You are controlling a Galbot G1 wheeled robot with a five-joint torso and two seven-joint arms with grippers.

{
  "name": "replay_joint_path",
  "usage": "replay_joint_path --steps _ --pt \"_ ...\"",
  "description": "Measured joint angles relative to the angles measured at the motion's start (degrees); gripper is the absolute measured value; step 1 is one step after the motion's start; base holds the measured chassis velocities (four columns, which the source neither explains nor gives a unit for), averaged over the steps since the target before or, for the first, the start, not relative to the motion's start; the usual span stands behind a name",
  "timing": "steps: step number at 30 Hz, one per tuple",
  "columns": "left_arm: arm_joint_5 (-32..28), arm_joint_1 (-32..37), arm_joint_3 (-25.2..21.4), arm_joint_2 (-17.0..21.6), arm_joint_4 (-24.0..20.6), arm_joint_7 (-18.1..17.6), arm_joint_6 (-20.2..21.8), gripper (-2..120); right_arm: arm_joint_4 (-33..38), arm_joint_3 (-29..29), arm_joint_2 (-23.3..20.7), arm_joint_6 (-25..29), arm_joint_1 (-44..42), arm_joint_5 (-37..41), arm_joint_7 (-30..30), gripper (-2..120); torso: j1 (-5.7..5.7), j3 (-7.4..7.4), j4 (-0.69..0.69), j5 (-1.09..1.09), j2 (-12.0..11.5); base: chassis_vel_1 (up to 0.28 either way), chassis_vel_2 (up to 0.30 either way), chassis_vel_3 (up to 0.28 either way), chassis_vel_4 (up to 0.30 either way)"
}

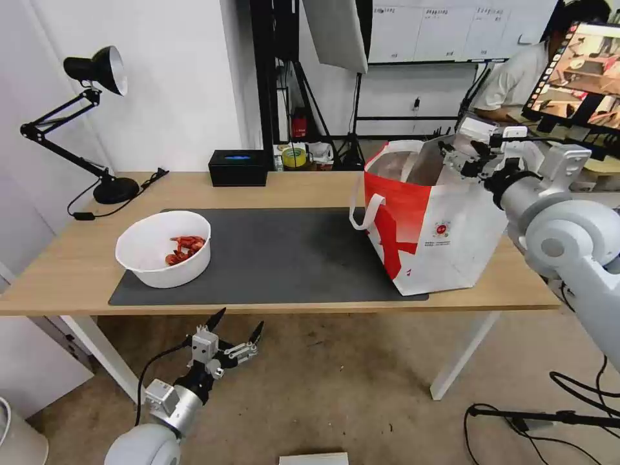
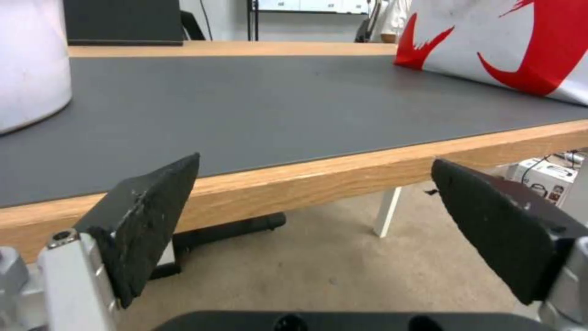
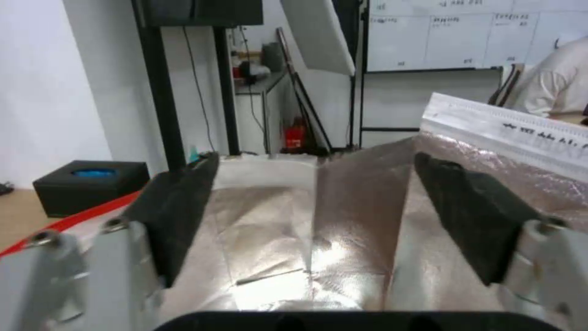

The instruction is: Pick up the trash from the table and place it into the takeout bag.

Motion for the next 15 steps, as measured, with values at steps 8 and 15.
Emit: replay_joint_path --steps 8,15 --pt "0.0 0.1 -0.2 0.0 -0.4 0.0 0.0 100 0.5 0.6 -0.1 0.0 -0.9 0.0 0.0 100 0.0 0.0 0.0 0.0 0.0 0.0 0.0 0.0 0.0" --pt "0.0 0.3 -0.2 -0.1 -0.5 0.0 0.0 100 0.9 1.1 -0.1 0.4 -1.5 -0.1 -0.2 100 0.0 0.0 0.0 0.0 0.0 0.0 0.0 0.0 0.0"
